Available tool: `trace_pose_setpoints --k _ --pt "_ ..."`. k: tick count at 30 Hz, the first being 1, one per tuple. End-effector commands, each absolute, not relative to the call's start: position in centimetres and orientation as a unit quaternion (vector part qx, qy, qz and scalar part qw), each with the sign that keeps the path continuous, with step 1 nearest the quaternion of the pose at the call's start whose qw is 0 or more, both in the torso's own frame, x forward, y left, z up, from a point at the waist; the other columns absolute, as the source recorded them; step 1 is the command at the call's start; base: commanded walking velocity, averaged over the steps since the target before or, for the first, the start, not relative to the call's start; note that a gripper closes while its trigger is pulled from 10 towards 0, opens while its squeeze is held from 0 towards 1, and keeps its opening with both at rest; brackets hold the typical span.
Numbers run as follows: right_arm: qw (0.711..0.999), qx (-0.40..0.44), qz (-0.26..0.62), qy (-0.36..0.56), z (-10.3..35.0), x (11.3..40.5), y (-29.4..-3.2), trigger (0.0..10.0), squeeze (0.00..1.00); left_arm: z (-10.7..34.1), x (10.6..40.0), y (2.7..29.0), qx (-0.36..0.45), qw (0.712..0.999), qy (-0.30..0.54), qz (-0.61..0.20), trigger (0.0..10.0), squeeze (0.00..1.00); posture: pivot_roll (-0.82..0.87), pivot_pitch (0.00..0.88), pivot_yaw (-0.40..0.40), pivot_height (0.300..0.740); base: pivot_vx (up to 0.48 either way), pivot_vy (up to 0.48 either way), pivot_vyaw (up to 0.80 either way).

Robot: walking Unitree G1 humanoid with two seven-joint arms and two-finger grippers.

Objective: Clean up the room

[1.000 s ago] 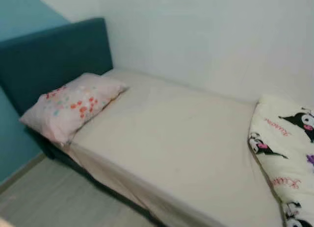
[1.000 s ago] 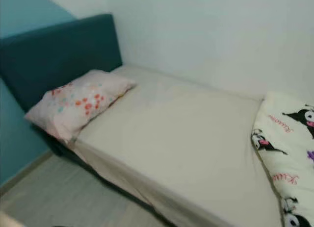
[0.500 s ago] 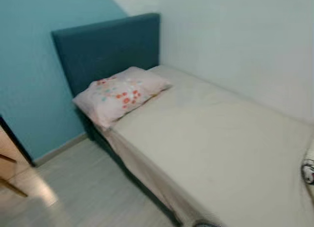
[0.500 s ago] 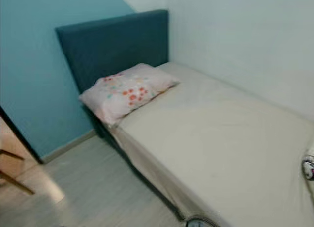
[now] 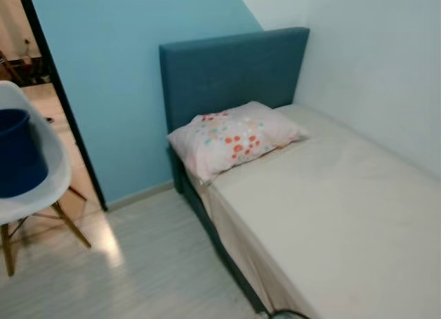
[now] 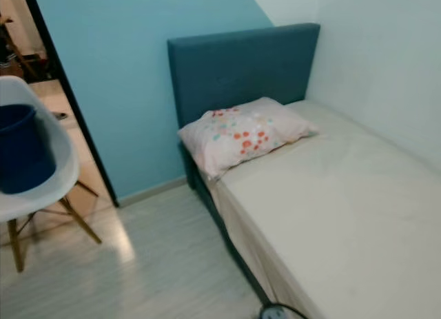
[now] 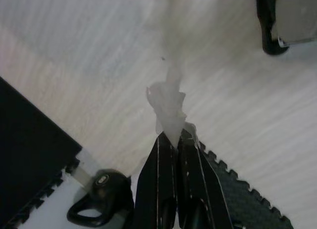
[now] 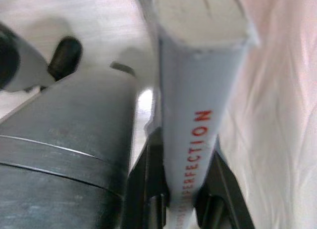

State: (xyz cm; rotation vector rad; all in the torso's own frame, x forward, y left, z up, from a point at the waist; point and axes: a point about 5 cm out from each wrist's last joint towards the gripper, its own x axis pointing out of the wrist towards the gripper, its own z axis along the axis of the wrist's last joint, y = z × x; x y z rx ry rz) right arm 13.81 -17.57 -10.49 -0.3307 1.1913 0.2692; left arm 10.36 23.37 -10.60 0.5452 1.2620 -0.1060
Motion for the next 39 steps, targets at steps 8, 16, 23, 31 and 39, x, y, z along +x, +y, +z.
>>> trace_pose_setpoints --k 8,16,23,31,39 --pt "0.793 -0.163 0.122 0.574 -10.7 12.8 -18.5 10.0 0.00 -10.0 12.2 23.5 0.249 0.795 0.553 0.006 10.0 0.00 -0.04 0.000 -0.036 0.729 0.362 0.000 0.78" --pt "0.794 -0.160 0.124 0.573 -10.7 12.8 -18.4 10.0 0.00 -8.3 15.8 24.8 0.254 0.823 0.504 0.062 10.0 0.00 -0.04 0.000 -0.034 0.729 0.365 0.000 0.78" --pt "0.795 -0.158 0.124 0.572 -10.8 12.8 -18.4 10.0 0.00 -4.9 22.0 25.1 0.244 0.873 0.407 0.114 10.0 0.00 -0.04 0.000 -0.033 0.729 0.384 0.000 0.77" --pt "0.794 -0.157 0.126 0.573 -10.8 12.7 -18.3 10.0 0.00 -2.5 25.5 24.3 0.226 0.903 0.335 0.146 10.0 0.00 -0.04 0.000 -0.033 0.729 0.401 0.000 0.77" --pt "0.793 -0.157 0.113 0.578 -10.9 12.0 -19.4 10.0 0.00 3.2 30.9 23.8 0.194 0.946 0.193 0.175 10.0 0.00 -0.04 0.000 -0.034 0.729 0.416 0.000 0.44"
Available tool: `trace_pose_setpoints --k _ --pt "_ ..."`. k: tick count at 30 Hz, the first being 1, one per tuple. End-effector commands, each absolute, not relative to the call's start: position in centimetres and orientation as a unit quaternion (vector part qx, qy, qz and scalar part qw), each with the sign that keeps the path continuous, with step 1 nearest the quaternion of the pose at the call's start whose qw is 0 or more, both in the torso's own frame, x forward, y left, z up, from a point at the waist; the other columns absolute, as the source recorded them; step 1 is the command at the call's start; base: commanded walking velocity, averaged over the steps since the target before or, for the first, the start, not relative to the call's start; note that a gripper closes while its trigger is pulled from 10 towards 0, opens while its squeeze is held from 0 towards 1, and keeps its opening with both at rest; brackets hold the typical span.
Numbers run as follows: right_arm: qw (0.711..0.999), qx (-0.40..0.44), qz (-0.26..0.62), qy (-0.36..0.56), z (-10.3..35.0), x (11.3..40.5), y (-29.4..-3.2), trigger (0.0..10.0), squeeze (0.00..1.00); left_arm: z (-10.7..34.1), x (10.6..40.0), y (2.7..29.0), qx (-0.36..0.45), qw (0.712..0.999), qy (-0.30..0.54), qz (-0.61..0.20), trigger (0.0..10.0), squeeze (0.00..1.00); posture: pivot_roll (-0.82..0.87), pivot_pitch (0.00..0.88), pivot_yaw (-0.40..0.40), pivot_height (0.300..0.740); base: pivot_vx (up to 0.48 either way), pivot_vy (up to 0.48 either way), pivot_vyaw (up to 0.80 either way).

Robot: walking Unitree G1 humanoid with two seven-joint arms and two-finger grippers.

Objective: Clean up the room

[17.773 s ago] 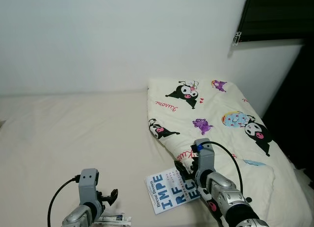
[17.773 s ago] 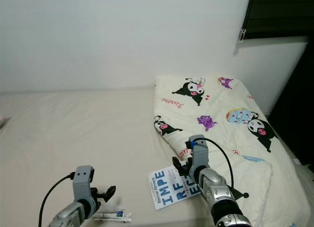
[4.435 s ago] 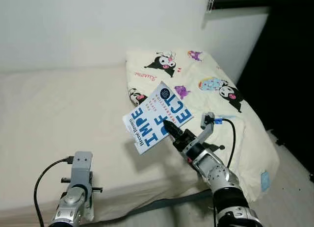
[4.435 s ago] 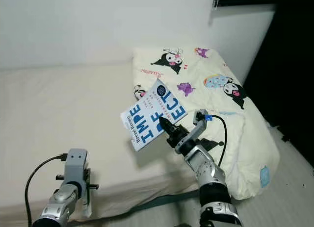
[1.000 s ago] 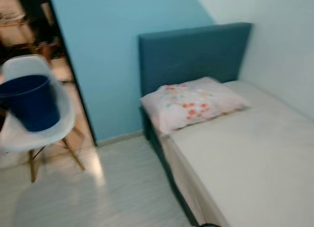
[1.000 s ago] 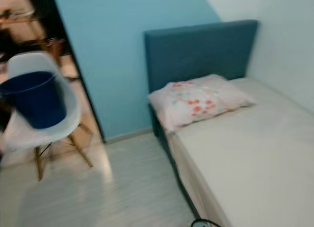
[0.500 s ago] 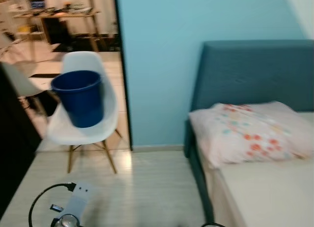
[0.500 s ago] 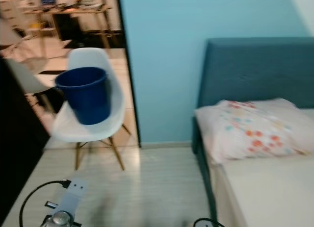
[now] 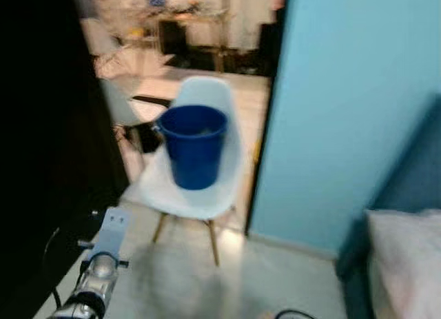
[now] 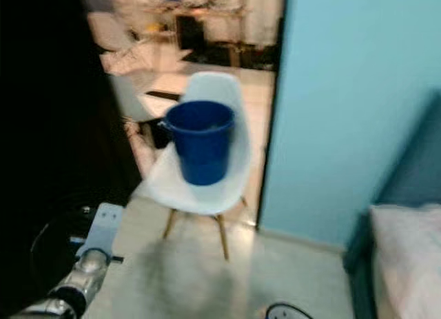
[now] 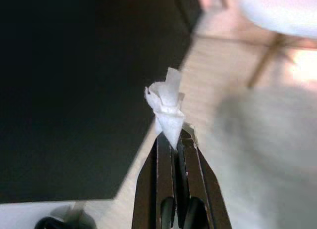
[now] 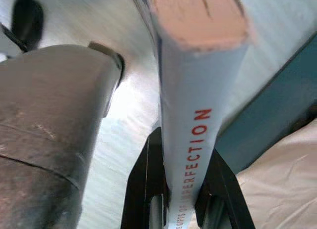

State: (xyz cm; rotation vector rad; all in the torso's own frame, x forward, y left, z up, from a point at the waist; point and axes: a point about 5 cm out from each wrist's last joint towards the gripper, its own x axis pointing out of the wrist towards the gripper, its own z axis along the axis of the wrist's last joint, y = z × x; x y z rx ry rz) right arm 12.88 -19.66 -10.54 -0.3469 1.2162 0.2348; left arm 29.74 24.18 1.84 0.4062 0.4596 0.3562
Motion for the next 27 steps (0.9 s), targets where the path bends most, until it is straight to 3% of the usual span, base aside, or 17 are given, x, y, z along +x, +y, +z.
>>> trace_pose_setpoints --k 1,11,17,27 --pt "0.793 -0.157 0.111 0.579 -10.9 11.8 -19.7 10.0 0.00 4.0 31.5 23.8 0.193 0.949 0.175 0.178 10.0 0.00 -0.04 0.000 -0.034 0.729 0.416 0.000 0.00" --pt "0.793 -0.157 0.100 0.580 -10.9 11.6 -20.0 10.0 0.00 9.5 35.1 22.9 0.170 0.973 0.062 0.145 10.0 0.00 -0.04 0.000 -0.032 0.729 0.416 0.000 0.00" --pt "0.784 -0.159 0.101 0.591 -11.0 11.0 -20.1 10.0 0.00 13.9 37.0 20.8 0.147 0.985 -0.037 0.080 10.0 0.00 -0.05 0.000 -0.030 0.729 0.415 0.000 -0.78" --pt "0.787 -0.156 0.098 0.589 -11.0 11.2 -20.2 10.0 0.00 16.6 37.7 19.2 0.159 0.982 -0.098 0.025 10.0 0.00 -0.05 0.000 -0.035 0.729 0.411 0.000 -0.60"
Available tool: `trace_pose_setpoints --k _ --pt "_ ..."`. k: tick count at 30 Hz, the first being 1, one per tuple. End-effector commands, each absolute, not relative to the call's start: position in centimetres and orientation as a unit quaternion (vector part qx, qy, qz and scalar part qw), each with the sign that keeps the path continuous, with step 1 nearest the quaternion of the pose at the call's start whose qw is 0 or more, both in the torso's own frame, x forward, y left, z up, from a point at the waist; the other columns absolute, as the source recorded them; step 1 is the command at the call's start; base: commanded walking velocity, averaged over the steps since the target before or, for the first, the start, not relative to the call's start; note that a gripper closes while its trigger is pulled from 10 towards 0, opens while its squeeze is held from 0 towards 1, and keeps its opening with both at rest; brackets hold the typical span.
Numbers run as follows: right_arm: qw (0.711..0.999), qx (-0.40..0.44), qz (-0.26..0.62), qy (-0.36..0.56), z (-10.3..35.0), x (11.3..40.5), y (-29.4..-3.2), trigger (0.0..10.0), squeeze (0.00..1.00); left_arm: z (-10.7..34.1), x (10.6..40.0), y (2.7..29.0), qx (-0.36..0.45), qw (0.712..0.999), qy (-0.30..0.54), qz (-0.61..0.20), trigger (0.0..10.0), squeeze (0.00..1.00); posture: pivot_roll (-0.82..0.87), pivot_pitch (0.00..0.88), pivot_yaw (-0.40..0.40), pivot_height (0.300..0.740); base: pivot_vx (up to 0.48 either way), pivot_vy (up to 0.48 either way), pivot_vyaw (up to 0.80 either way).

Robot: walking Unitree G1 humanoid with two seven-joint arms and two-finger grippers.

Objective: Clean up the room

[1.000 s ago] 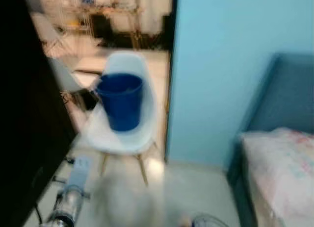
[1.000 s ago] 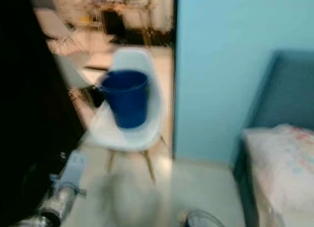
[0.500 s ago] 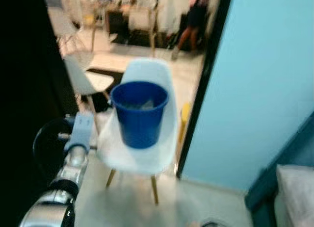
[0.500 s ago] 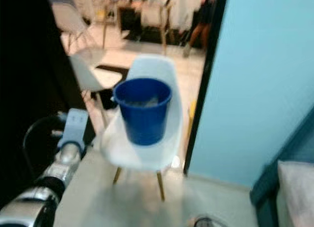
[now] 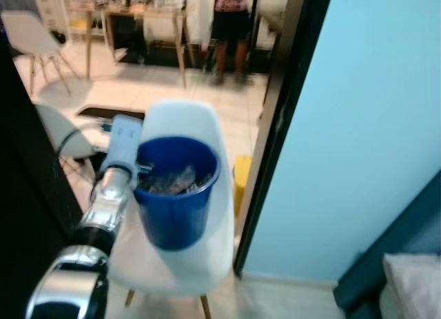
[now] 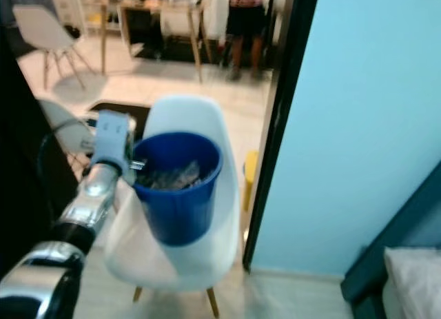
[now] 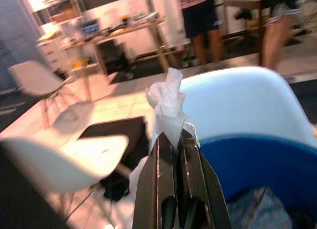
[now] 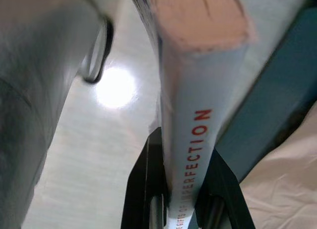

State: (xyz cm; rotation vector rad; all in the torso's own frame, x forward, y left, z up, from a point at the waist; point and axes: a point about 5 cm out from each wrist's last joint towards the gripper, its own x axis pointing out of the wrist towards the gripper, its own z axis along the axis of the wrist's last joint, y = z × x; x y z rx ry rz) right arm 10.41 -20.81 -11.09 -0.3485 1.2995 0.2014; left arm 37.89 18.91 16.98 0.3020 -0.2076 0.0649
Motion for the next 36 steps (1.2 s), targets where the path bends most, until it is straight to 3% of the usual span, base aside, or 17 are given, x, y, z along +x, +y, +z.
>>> trace_pose_setpoints --k 1,6,14,17,18,19,32,36 --pt "0.787 -0.156 0.101 0.588 -11.0 11.3 -20.2 10.0 0.00 16.6 37.7 19.0 0.171 0.980 -0.100 0.017 10.0 0.00 -0.05 0.000 -0.035 0.729 0.266 0.000 0.00" --pt "0.785 -0.159 0.105 0.589 -11.0 11.2 -20.2 10.0 0.00 16.0 37.7 17.9 0.191 0.977 -0.095 -0.030 10.0 0.00 -0.05 0.000 -0.036 0.729 0.000 0.000 0.00" --pt "0.785 -0.158 0.105 0.590 -11.0 11.2 -20.2 10.0 0.00 12.8 36.0 14.0 0.228 0.954 -0.065 -0.186 10.0 0.00 -0.06 0.000 -0.031 0.729 0.000 0.000 0.00" --pt "0.785 -0.159 0.105 0.590 -11.0 11.2 -20.2 10.0 0.00 12.1 35.8 13.6 0.236 0.951 -0.050 -0.196 10.0 0.00 -0.06 0.000 -0.030 0.729 0.000 0.000 0.00" --pt "0.784 -0.158 0.105 0.590 -11.0 11.2 -20.2 10.0 0.00 11.6 35.8 13.7 0.252 0.949 -0.037 -0.186 10.0 0.15 -0.06 0.000 -0.029 0.729 0.000 0.000 0.00" --pt "0.784 -0.158 0.105 0.591 -11.0 11.2 -20.2 10.0 0.00 11.3 36.0 14.3 0.264 0.951 -0.024 -0.157 10.0 1.00 -0.06 0.000 -0.029 0.729 0.000 0.000 0.00" --pt "0.785 -0.159 0.107 0.589 -10.9 11.3 -20.2 10.0 0.00 11.7 36.2 15.4 0.258 0.958 -0.021 -0.122 10.0 1.00 -0.06 0.000 -0.029 0.729 0.000 0.000 0.00" --pt "0.785 -0.159 0.109 0.588 -10.9 11.4 -20.1 10.0 0.00 11.8 36.4 16.3 0.305 0.946 -0.006 -0.111 10.0 1.00 -0.05 0.000 -0.029 0.729 0.000 0.000 0.00"
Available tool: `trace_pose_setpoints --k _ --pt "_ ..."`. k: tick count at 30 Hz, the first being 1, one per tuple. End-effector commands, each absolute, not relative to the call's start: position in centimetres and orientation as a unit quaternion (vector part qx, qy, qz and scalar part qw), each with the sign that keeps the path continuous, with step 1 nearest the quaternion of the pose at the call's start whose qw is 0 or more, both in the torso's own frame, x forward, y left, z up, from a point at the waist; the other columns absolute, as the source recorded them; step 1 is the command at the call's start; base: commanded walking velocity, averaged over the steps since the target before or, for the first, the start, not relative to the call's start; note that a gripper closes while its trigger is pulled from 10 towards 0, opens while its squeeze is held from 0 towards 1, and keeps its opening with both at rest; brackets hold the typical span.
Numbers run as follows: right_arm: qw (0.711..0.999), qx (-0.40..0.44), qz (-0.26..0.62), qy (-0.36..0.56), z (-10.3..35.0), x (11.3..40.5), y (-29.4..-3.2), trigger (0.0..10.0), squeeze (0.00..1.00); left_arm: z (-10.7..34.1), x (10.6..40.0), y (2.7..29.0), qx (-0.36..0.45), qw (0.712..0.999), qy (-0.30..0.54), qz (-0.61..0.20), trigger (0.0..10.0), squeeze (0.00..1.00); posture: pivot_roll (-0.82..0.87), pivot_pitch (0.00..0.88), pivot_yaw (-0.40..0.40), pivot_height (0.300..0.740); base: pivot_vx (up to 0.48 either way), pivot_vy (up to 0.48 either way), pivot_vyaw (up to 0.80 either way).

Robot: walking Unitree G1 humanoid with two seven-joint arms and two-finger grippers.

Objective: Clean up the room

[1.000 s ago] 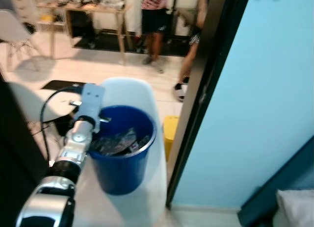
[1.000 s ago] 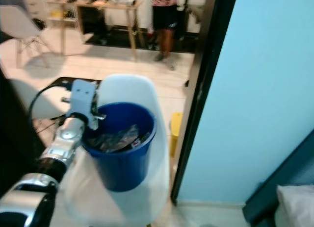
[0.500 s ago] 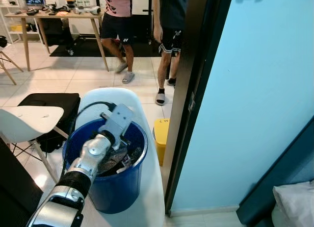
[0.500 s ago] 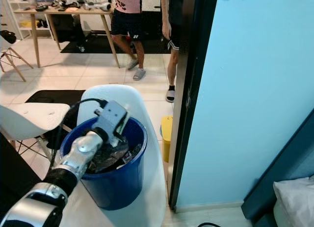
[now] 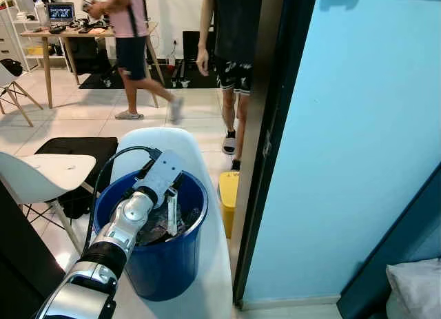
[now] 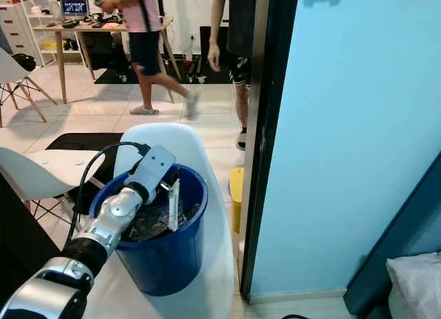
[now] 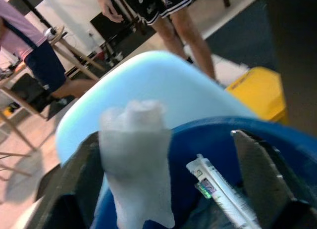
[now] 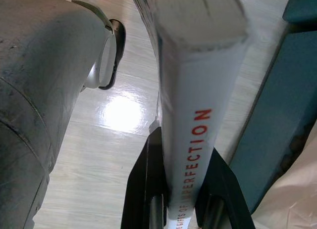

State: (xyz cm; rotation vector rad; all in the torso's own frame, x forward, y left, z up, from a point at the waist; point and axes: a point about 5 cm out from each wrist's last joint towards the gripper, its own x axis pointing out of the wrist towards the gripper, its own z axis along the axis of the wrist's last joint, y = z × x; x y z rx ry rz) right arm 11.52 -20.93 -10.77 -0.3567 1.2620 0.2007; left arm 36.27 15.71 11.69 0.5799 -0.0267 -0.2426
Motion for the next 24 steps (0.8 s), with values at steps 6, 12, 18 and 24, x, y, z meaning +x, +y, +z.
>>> trace_pose_setpoints --k 6,12,18,24 --pt "0.785 -0.160 0.110 0.588 -10.9 11.4 -20.1 10.0 0.00 13.2 36.9 17.2 0.374 0.925 -0.023 -0.061 10.0 1.00 -0.05 0.000 -0.029 0.729 0.000 0.000 0.00" --pt "0.784 -0.161 0.111 0.588 -10.9 11.5 -20.1 10.0 0.00 16.1 37.0 16.8 0.395 0.912 -0.109 -0.031 10.0 1.00 -0.05 0.000 -0.033 0.729 0.000 0.000 0.00" --pt "0.784 -0.163 0.112 0.588 -10.9 11.5 -20.1 10.0 0.00 17.3 36.9 16.5 0.414 0.899 -0.139 -0.018 10.0 1.00 -0.05 0.000 -0.033 0.729 0.000 0.000 0.00" --pt "0.785 -0.163 0.112 0.587 -10.9 11.6 -20.1 10.0 0.00 17.2 36.6 18.3 0.466 0.872 -0.120 0.095 10.0 0.00 -0.05 0.000 -0.033 0.729 0.000 0.000 0.00"
